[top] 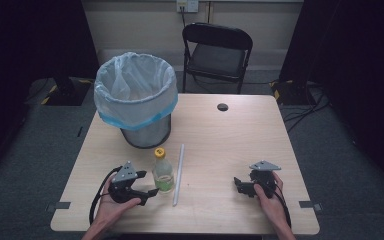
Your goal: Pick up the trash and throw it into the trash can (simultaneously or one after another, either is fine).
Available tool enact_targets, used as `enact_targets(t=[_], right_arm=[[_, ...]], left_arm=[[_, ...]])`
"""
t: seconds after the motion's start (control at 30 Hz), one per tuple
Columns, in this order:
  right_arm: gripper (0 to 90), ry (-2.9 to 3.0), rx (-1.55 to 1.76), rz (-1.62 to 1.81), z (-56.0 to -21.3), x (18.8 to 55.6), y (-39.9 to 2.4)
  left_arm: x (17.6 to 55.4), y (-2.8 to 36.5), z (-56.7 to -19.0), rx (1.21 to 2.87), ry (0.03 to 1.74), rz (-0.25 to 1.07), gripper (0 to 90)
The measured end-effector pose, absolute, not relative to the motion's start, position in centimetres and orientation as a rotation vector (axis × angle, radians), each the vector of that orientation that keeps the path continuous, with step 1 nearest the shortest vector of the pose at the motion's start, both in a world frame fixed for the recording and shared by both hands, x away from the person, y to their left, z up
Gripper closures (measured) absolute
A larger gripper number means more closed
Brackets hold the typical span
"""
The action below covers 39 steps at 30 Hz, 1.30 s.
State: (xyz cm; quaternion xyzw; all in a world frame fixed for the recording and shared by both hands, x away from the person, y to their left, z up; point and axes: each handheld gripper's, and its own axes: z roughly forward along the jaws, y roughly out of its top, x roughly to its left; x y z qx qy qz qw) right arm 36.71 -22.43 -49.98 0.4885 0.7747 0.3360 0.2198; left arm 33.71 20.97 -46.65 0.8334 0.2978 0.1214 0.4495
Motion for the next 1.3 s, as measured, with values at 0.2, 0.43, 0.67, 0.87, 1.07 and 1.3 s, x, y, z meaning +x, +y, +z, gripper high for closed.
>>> enact_targets(t=[0.2, 0.43, 0.67, 0.87, 1.07, 1.3], right_arm=[[12.9, 2.143, 1.351, 0.929, -50.0, 36.7, -22.4], [12.7, 2.145, 1.351, 0.929, -50.0, 36.7, -22.4], [12.7, 2.146, 1.35, 0.93, -50.0, 36.7, -22.4], [12.7, 2.146, 1.35, 0.93, -50.0, 36.7, -22.4], [12.7, 2.146, 1.35, 0.93, -50.0, 36.7, -22.4], [12.7, 2.146, 1.35, 0.929, -50.0, 36.7, -22.4]], left_arm=[[33.8, 19.6, -46.2, 2.049, 0.71, 0.274, 17.0], [34.6, 18.9, -45.7, 2.057, 0.693, 0.299, 15.8], [35.8, 17.7, -46.3, 2.073, 0.7, 0.301, 16.3], [36.4, 16.8, -46.4, 2.075, 0.686, 0.291, 18.0], [36.2, 16.3, -46.7, 2.062, 0.683, 0.33, 22.5], [35.9, 16.3, -47.3, 2.079, 0.679, 0.354, 27.1]])
